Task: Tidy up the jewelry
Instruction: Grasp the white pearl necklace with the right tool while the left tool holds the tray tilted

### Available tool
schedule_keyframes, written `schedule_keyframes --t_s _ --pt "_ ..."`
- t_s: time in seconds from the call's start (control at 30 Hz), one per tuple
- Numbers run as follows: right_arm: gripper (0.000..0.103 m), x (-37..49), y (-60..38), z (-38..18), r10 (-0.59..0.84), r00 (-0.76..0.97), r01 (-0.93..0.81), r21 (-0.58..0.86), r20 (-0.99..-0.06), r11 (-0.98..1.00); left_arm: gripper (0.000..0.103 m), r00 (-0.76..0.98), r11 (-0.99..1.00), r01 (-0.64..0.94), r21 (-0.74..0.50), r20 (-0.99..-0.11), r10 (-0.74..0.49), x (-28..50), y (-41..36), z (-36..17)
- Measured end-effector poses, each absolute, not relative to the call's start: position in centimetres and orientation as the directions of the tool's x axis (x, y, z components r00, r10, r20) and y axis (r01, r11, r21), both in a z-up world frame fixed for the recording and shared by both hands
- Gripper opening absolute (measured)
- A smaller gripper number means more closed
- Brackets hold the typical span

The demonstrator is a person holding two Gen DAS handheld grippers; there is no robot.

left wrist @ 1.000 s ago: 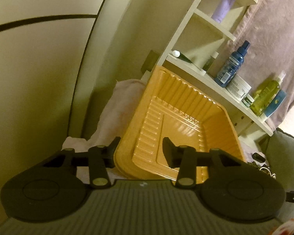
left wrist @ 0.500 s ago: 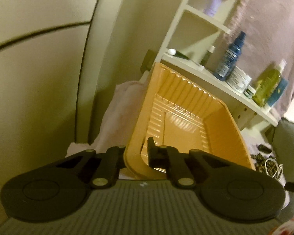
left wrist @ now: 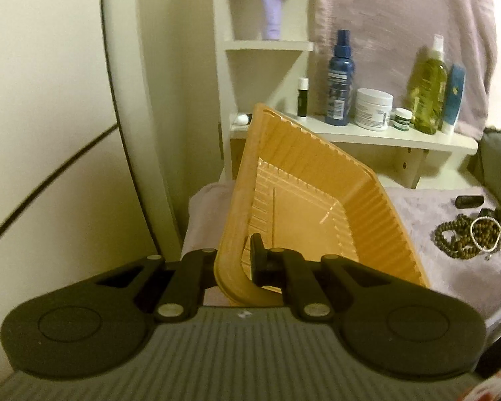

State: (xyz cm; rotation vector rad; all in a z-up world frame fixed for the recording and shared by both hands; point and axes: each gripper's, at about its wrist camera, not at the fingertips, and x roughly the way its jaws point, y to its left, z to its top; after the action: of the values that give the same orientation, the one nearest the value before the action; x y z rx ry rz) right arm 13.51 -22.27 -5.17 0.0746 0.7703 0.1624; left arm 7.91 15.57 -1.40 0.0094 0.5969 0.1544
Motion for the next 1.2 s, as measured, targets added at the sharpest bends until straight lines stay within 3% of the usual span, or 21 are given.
schedule_keyframes --t_s 0.07,0.1,0.13,0.2,0.33,0.43,0.73,0.9,1.2 --pt "0.094 13.8 -22.3 -5.4 0.167 0.722 -0.136 0.099 -0.672 0.986 0.008 0.815 0.987 -0.140 0.081 -0.556 0.161 8.0 14.9 -1.1" --pt "0.080 14.0 -22.3 -5.6 0.172 0.721 -0.149 0.092 -0.671 0.985 0.008 0.814 0.986 -0.138 0.098 -0.555 0.169 8.1 14.5 -0.9" --pt "0.074 14.3 -22.3 -5.9 0.178 0.719 -0.161 0.089 -0.672 0.983 0.008 0.814 0.984 -0.136 0.112 -0.553 0.176 8.1 14.1 -0.6" --pt "0.071 14.7 -22.2 -6.2 0.191 0.716 -0.179 0.088 -0.671 0.980 0.008 0.814 0.982 -0.134 0.134 -0.550 0.187 8.4 13.4 -0.2" --pt "0.040 15.1 -20.7 -6.8 0.251 0.696 -0.296 0.051 -0.673 0.954 0.007 0.815 0.977 -0.131 0.169 -0.543 0.203 8.7 12.4 0.2" --pt "0.026 15.5 -19.3 -7.4 0.280 0.670 -0.389 -0.004 -0.688 0.921 0.007 0.815 0.977 -0.139 0.159 -0.543 0.205 8.9 12.1 0.5" --pt "0.017 16.3 -16.5 -8.5 0.290 0.653 -0.536 -0.157 -0.700 0.830 0.008 0.810 0.984 -0.152 0.094 -0.559 0.179 9.1 12.3 0.9" --pt "0.012 16.9 -15.8 -9.1 0.285 0.644 -0.541 -0.158 -0.710 0.826 0.008 0.802 0.990 -0.139 0.029 -0.583 0.130 9.2 12.5 0.9" --pt "0.003 17.3 -14.9 -9.7 0.267 0.642 -0.535 -0.170 -0.719 0.828 0.008 0.807 0.991 -0.120 0.052 -0.576 0.128 9.2 12.0 1.1"
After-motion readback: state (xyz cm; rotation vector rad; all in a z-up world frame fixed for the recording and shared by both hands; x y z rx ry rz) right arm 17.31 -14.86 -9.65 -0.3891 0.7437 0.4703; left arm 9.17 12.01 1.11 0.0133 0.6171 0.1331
